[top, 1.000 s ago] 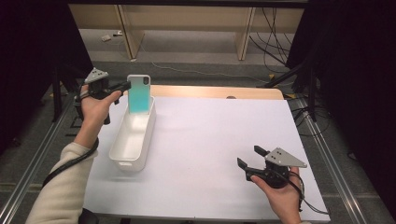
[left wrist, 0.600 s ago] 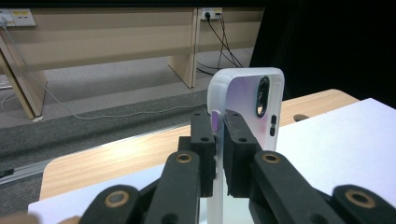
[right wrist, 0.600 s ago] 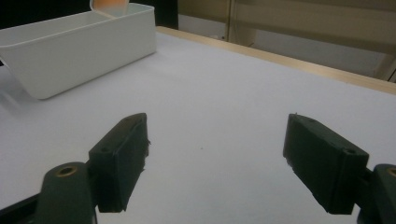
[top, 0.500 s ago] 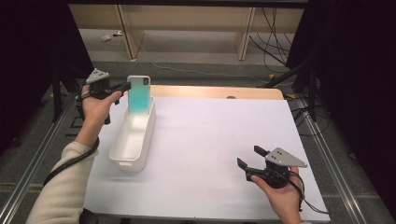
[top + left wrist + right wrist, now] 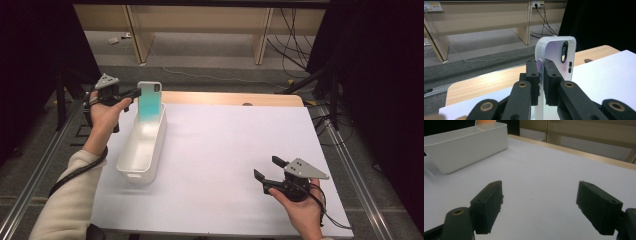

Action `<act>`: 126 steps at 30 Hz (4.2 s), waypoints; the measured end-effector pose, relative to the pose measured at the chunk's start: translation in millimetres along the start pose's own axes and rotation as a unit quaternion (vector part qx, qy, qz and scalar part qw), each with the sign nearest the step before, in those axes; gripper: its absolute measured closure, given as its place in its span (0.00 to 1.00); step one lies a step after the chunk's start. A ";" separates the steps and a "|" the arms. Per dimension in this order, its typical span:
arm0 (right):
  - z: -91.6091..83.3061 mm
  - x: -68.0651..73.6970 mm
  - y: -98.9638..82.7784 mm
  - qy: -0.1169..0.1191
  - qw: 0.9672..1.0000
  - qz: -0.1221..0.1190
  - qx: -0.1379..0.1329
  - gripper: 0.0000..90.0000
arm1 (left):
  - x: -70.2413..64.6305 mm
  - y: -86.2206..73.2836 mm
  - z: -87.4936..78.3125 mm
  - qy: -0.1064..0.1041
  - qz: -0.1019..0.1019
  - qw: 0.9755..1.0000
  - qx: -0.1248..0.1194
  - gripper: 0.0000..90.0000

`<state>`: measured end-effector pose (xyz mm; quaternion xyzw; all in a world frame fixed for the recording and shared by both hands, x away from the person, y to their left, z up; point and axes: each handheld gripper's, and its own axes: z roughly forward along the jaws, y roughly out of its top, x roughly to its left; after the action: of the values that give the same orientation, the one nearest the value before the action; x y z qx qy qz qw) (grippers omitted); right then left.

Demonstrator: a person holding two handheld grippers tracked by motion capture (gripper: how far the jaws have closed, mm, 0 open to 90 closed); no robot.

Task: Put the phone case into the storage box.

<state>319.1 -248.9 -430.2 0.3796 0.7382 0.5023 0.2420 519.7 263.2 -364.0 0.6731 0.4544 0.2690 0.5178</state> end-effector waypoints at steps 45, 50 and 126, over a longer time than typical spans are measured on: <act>-1.2 0.7 -0.2 0.003 1.000 0.002 0.018 0.25 | 9.4 -11.2 20.2 0.011 0.001 1.000 0.019 0.93; -0.4 0.6 -0.5 0.003 1.000 0.003 0.009 0.25 | 10.6 -13.4 22.6 0.012 0.004 1.000 0.021 0.93; 2.1 0.2 -2.2 0.006 1.000 0.003 -0.002 0.25 | 17.6 -29.8 42.3 0.022 0.008 0.999 0.044 0.92</act>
<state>319.9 -248.0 -433.0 0.3783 0.7375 0.5067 0.2371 552.8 261.2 -407.5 0.6931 0.4711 0.2676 0.4755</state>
